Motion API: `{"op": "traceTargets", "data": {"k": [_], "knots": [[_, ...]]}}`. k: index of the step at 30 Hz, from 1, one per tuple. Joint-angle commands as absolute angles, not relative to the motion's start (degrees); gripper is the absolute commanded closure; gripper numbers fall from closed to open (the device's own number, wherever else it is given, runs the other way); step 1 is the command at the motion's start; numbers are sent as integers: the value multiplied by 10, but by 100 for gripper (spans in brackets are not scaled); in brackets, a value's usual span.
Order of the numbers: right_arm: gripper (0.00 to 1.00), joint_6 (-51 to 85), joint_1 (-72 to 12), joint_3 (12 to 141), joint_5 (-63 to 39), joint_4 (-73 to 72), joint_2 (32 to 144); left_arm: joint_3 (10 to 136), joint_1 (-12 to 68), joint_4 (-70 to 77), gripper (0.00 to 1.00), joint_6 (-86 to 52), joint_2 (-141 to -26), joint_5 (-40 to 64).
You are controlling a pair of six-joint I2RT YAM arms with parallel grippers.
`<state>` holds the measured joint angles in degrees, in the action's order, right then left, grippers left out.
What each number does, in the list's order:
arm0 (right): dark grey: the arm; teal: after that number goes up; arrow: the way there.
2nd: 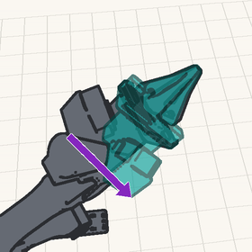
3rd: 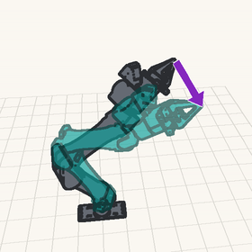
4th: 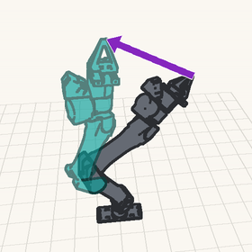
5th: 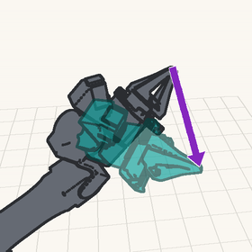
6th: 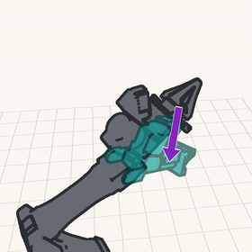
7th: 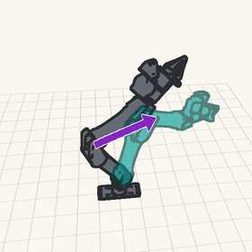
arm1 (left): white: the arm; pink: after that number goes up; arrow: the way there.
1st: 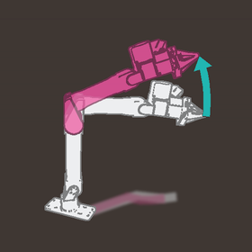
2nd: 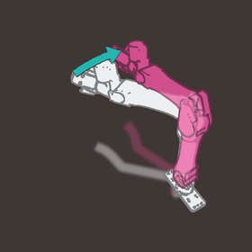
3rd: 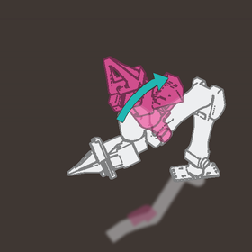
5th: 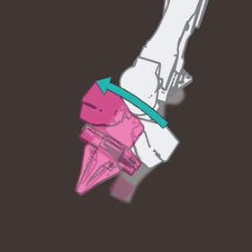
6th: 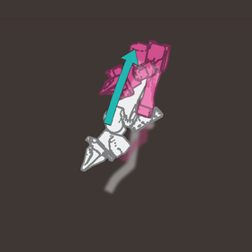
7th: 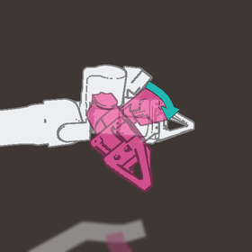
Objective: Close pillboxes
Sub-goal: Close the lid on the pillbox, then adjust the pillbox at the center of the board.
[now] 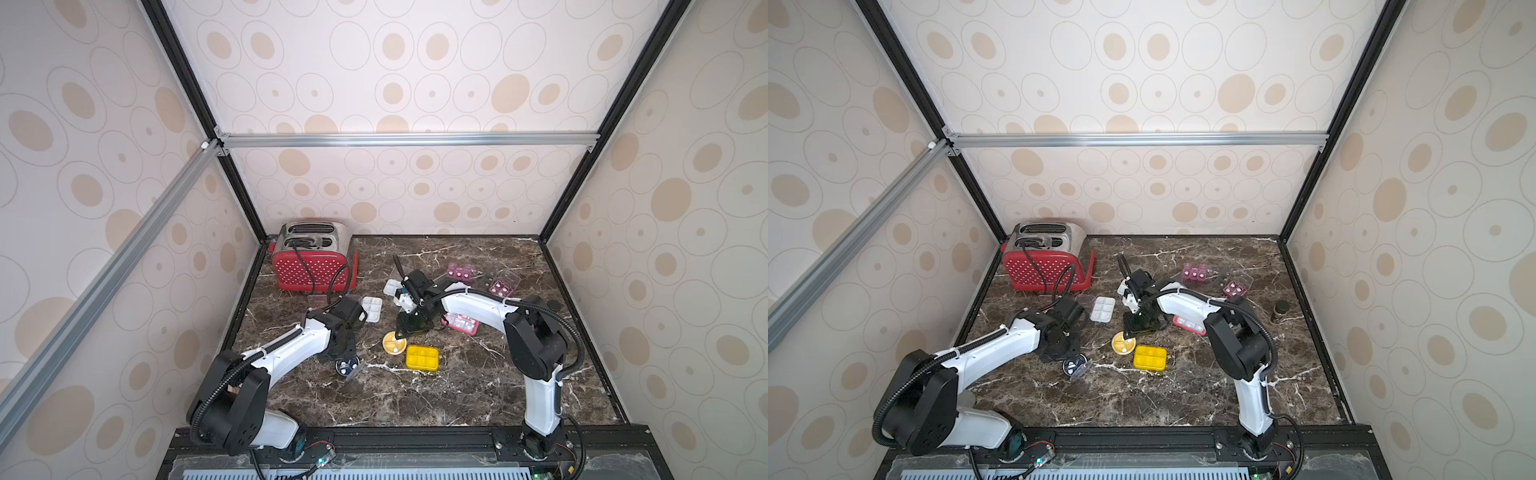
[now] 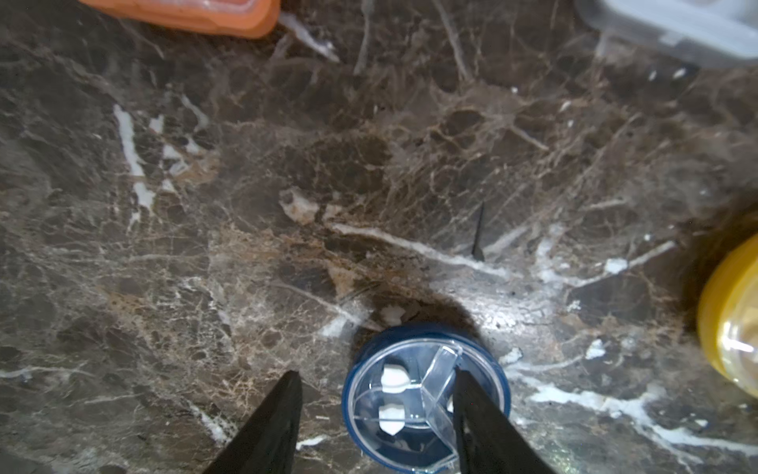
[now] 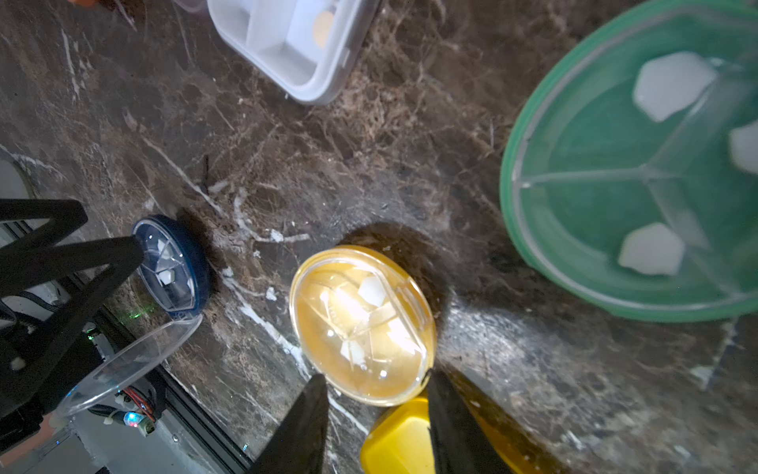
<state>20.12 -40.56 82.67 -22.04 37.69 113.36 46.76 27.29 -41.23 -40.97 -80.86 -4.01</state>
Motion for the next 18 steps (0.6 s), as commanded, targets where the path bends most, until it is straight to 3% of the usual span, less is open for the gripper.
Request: {"op": "traceTargets", "data": {"k": [1,18], "knots": [[58,205,-408,812,-217,372,1110,468,254,-386,45,-410,-815,-32],[61,198,-408,829,-211,392,1126,463,250,-387,58,-382,-860,-25]]}}
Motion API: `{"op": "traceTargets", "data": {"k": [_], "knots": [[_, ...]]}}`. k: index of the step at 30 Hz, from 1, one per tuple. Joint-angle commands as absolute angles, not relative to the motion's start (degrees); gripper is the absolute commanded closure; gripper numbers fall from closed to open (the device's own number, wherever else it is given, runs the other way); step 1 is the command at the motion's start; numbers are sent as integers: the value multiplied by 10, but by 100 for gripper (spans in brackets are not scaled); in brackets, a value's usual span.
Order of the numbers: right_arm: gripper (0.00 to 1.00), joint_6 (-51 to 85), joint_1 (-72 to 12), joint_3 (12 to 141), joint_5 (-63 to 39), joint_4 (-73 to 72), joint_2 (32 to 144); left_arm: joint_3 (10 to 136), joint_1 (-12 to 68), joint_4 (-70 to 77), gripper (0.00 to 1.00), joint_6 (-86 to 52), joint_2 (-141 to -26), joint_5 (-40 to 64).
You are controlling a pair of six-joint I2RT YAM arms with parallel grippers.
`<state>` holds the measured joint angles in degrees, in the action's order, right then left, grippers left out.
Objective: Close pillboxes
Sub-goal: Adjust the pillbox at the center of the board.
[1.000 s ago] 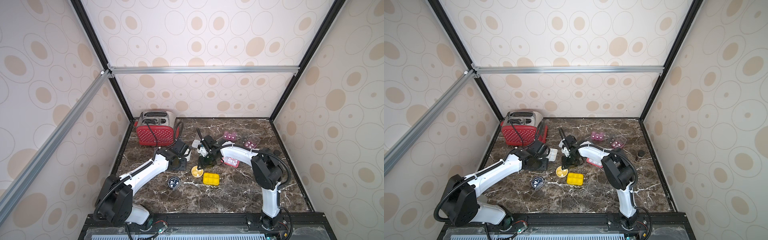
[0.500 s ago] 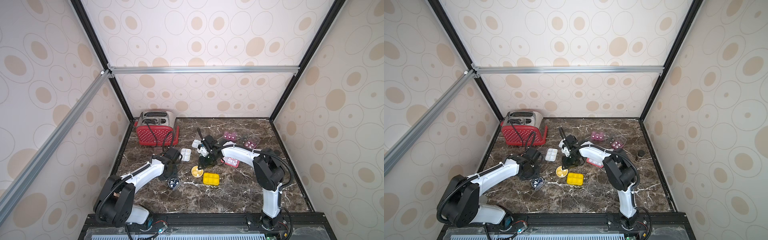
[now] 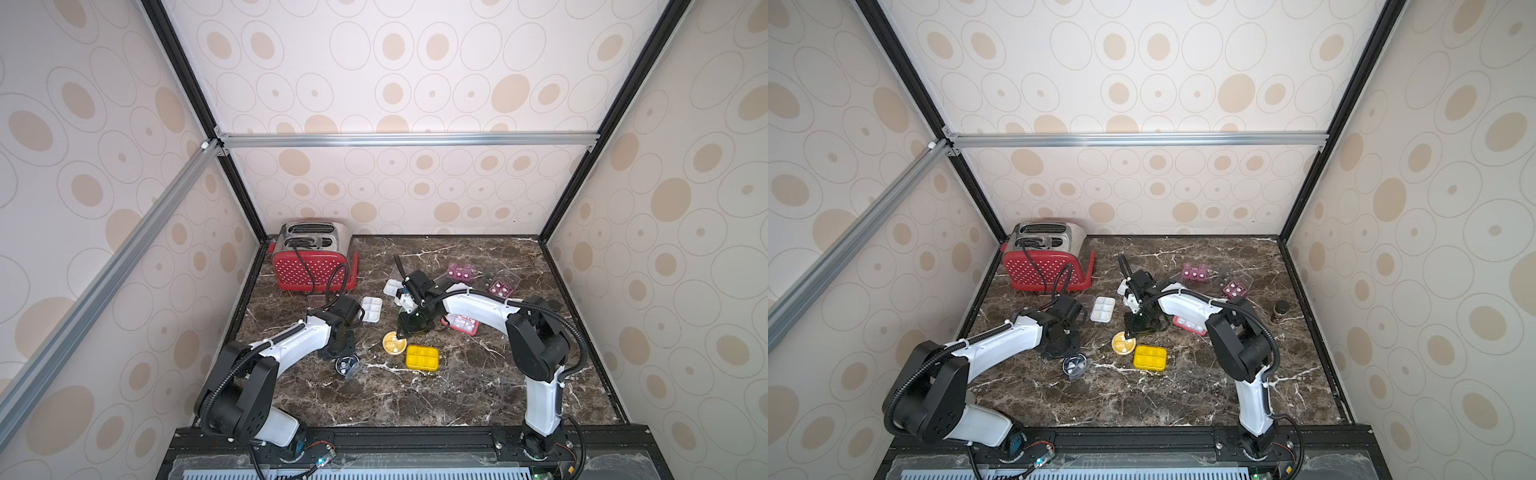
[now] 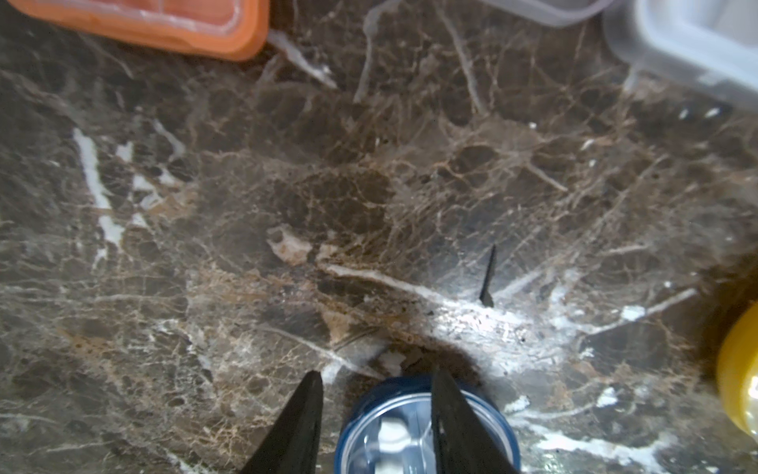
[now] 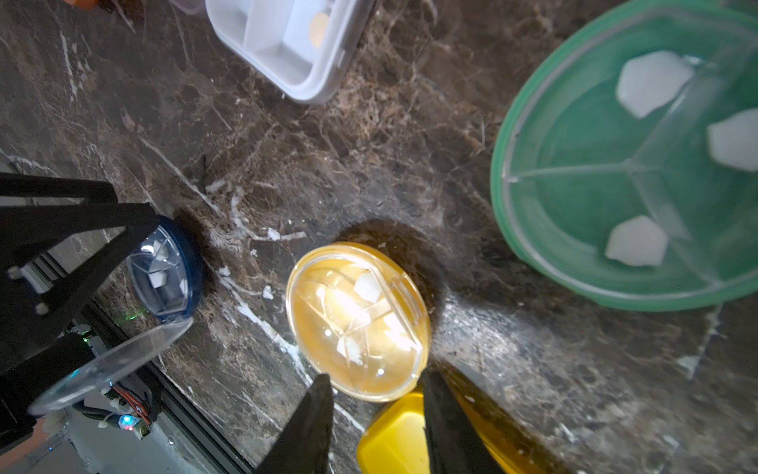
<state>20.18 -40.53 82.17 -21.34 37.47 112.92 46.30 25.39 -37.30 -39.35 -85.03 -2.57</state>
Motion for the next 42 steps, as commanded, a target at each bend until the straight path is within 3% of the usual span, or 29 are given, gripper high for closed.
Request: {"op": "traceTargets", "data": {"k": [1,13,17,22,26,30,34,42], "knots": [[61,198,-408,831,-210,394,1126,461,250,-384,59,-382,-861,-23],[61,203,-410,817,-208,395,1105,417,251,-296,62,-429,-822,64],[61,205,-426,803,-189,412,1080,413,250,-334,61,-436,-778,24],[59,246,-487,800,-179,428,1065,426,249,-401,36,-426,-739,13],[53,302,-537,786,-235,363,1061,416,245,-422,29,-435,-725,26],[54,323,-542,794,-257,331,1061,397,243,-430,32,-445,-703,27],[54,298,-544,810,-228,386,1064,375,241,-439,33,-448,-691,23],[54,314,-563,781,-244,357,1053,346,241,-432,57,-466,-675,18]]}}
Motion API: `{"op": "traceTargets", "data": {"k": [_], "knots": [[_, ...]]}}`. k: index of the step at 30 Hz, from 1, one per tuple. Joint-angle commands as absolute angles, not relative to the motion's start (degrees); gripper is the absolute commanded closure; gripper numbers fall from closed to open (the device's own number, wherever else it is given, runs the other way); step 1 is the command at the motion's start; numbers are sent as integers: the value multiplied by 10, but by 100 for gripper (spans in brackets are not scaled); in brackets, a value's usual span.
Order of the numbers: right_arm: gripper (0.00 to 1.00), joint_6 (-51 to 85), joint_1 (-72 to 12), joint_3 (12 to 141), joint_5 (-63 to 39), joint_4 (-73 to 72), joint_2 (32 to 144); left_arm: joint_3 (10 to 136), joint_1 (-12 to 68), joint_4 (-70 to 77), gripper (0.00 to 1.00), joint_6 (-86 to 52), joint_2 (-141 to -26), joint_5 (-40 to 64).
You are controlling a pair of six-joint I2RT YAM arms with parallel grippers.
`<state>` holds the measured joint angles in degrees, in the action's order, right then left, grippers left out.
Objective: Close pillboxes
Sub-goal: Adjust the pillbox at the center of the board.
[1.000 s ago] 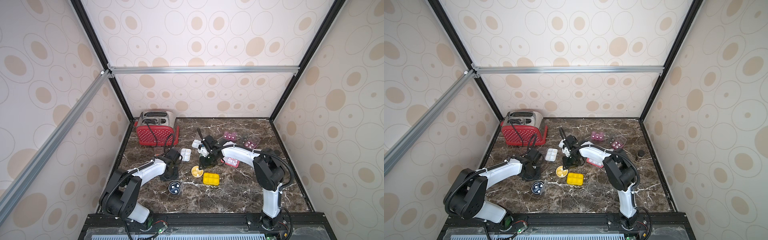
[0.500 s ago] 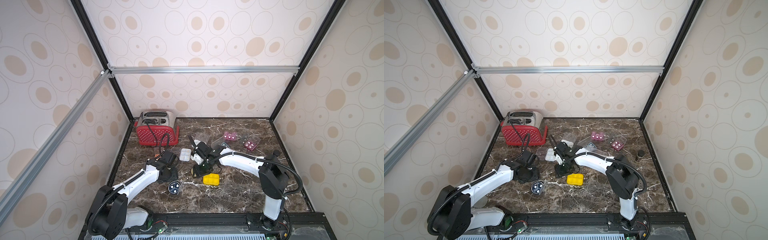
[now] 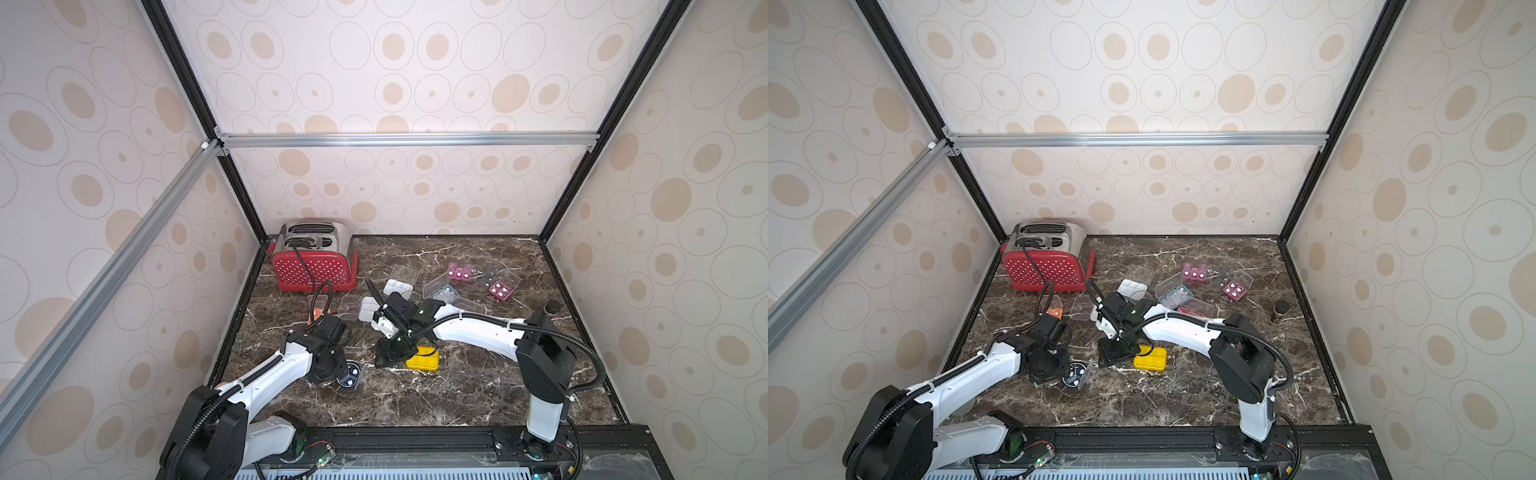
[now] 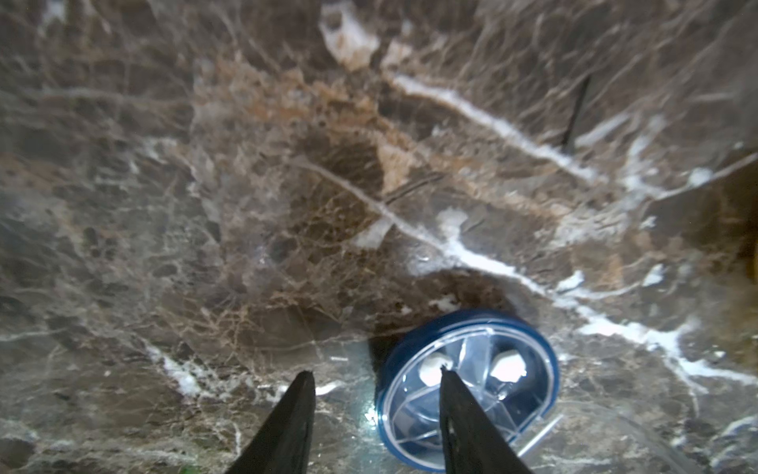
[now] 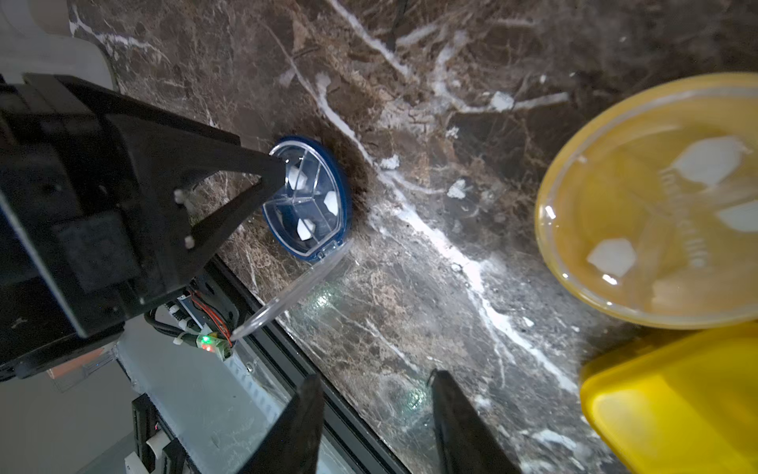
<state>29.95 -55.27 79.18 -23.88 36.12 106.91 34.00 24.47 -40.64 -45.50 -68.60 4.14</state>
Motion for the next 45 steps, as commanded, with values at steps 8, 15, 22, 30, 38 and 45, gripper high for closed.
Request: {"op": "traceTargets", "data": {"k": [8,15,22,30,38,45], "knots": [[54,329,-577,786,-263,329,1075,328,241,-415,59,-468,-668,37],[56,328,-576,783,-280,310,1077,304,241,-328,68,-482,-684,94],[61,325,-571,781,-286,302,1079,299,252,-287,73,-497,-698,118],[65,338,-562,785,-296,291,1089,312,293,-253,72,-526,-715,113],[63,292,-536,772,-203,391,1010,339,294,-305,59,-518,-663,102],[64,305,-604,760,-166,414,1011,362,286,-325,57,-490,-669,83]]}}
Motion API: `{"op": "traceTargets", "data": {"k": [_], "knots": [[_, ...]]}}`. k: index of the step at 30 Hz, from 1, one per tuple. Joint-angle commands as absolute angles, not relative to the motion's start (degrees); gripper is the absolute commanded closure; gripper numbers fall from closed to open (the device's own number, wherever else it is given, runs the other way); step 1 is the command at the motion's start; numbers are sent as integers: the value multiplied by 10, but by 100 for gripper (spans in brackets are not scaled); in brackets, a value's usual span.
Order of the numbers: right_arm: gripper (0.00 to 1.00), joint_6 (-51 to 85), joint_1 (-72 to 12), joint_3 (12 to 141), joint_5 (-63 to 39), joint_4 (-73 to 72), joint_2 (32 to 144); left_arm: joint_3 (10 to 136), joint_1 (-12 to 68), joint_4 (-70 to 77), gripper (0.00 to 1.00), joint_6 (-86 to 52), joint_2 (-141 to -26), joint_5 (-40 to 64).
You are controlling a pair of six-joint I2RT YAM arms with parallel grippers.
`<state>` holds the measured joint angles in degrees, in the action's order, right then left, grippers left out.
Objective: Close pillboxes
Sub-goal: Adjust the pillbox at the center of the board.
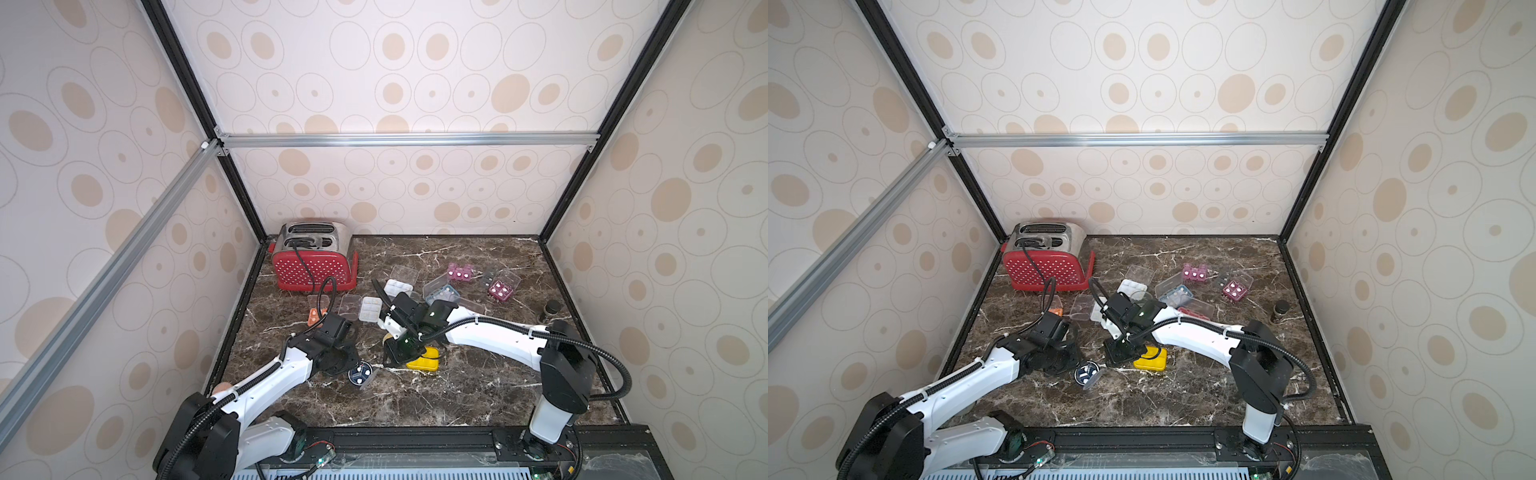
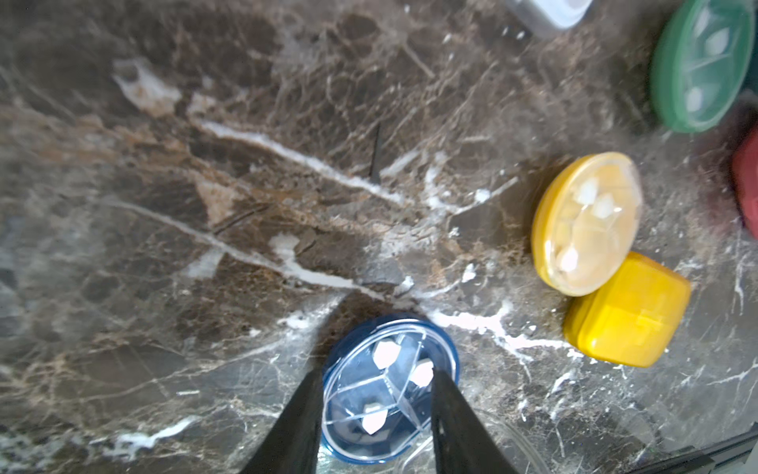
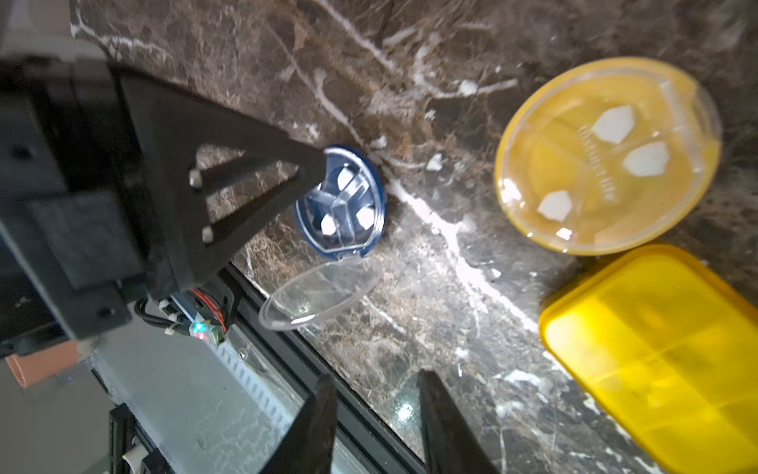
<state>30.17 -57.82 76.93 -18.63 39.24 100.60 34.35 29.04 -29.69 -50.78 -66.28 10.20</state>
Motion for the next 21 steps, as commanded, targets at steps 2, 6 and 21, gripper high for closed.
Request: {"op": "traceTargets", "data": {"k": [2,6,21], "knots": [[66,315,-616,766,-170,398,1018,360,271,-312,59,-480,-684,87],[68,324,-630,784,-183,377,1035,364,256,-286,64,-471,-711,93],[71,326,-631,825,-190,363,1072,326,256,-236,68,-490,-736,119]]}}
